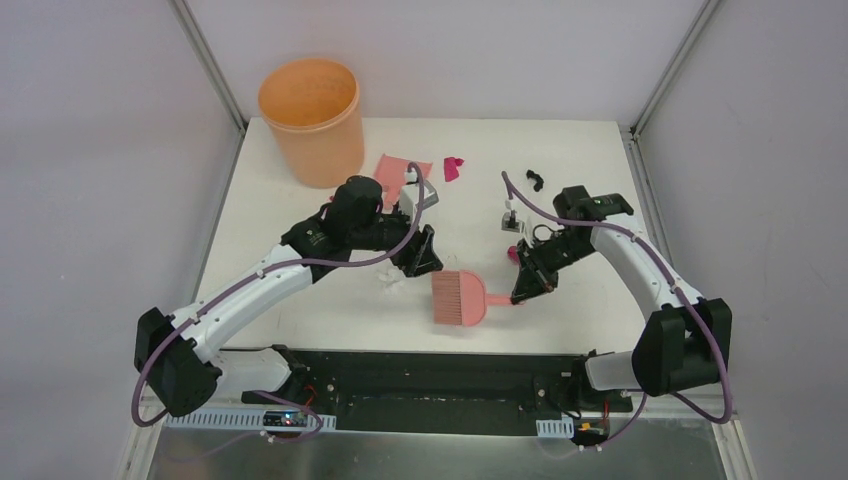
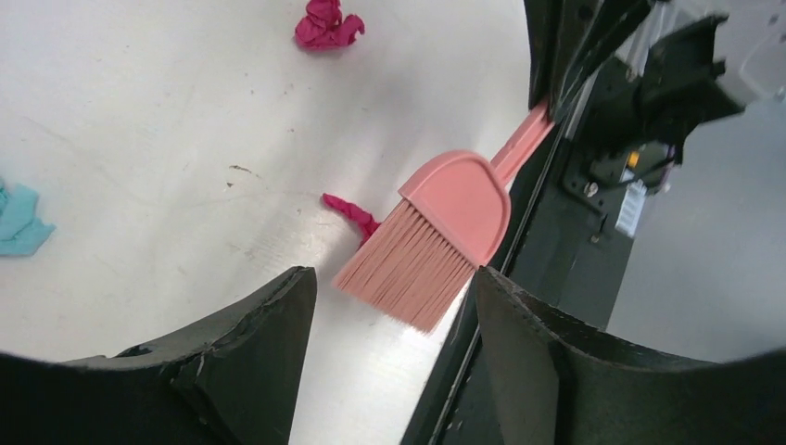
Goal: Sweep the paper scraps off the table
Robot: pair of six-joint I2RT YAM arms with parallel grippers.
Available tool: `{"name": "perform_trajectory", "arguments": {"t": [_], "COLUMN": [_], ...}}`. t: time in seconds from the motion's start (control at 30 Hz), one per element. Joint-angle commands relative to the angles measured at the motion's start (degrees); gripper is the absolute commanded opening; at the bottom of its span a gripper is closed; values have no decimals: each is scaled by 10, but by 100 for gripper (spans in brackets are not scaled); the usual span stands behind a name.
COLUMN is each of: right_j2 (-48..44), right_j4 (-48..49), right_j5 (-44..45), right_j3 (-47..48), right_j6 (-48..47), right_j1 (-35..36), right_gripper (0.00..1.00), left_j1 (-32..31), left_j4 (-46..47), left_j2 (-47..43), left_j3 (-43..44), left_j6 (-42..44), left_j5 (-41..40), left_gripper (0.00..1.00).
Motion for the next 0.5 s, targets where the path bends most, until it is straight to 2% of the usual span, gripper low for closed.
{"name": "perform_trajectory", "arguments": {"t": [0.0,0.1,0.23,0.37,0.47], "right_j2": [-16,-10,-1,17,28], "right_j4": [-38,-64,-74,-59,-49], "right_j5": [36,32,16,0,2], "right_j3": [43,67,73,61,65], "right_j6": [-19,-21,-11,15,24], "right_j1": [26,45,70,113,126], "right_gripper": [0,0,0,0,0], "left_j1": [-7,-8,-8,-12,-13], "left_j4": [-51,21,57,94,104], "left_j2": [10,19,29,32,36], "left_j3": [6,-33,-54,-60,-65], "left_j6": [125,86,77,41,26], "left_j5": [46,124,127,189,221], "left_gripper": [64,62,61,60,49]}}
